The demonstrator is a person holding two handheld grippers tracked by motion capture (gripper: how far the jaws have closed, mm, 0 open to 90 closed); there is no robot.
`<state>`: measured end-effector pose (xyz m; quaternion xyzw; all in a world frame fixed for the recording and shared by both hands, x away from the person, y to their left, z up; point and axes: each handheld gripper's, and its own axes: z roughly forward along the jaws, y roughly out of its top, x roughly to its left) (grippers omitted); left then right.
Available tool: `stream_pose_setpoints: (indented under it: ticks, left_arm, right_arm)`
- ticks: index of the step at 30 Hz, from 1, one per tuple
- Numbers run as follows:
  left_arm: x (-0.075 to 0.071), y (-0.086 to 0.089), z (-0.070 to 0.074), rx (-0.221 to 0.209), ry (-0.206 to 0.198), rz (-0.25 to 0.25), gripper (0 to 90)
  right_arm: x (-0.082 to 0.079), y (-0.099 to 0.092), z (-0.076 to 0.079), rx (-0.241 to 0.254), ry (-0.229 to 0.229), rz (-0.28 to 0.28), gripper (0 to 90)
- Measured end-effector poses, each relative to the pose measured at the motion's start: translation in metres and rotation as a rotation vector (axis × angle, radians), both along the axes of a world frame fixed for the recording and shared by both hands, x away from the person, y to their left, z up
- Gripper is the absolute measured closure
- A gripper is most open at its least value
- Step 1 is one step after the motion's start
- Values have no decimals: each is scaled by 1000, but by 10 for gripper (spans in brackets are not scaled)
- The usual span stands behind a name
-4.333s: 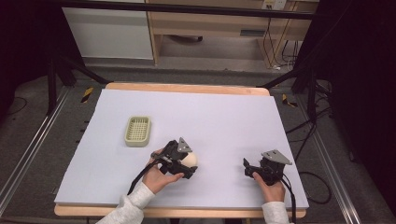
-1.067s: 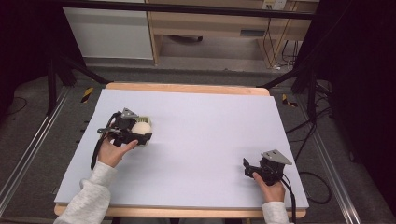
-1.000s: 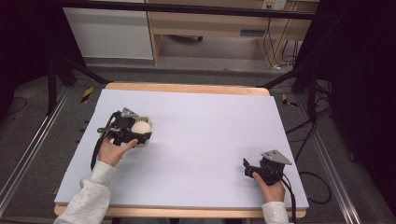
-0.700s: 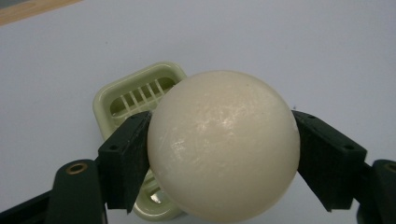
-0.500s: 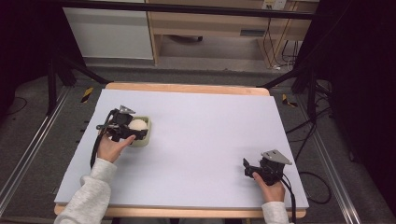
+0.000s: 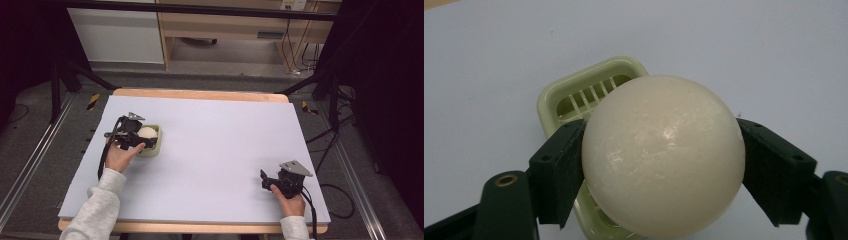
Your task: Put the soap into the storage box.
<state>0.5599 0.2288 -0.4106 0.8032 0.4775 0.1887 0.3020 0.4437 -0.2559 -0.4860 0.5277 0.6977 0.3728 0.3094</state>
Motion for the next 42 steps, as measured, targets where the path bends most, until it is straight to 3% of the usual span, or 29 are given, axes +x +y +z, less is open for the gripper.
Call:
stream_pose_setpoints:
  ticks: [21, 42]
  left_arm:
    - [12, 5, -12, 11, 20, 25, 241]
    - [15, 4, -21, 29, 43, 23, 241]
  right_arm:
    - [0, 0, 0, 0, 1, 0, 44]
    - [0, 0, 0, -1, 0, 1, 44]
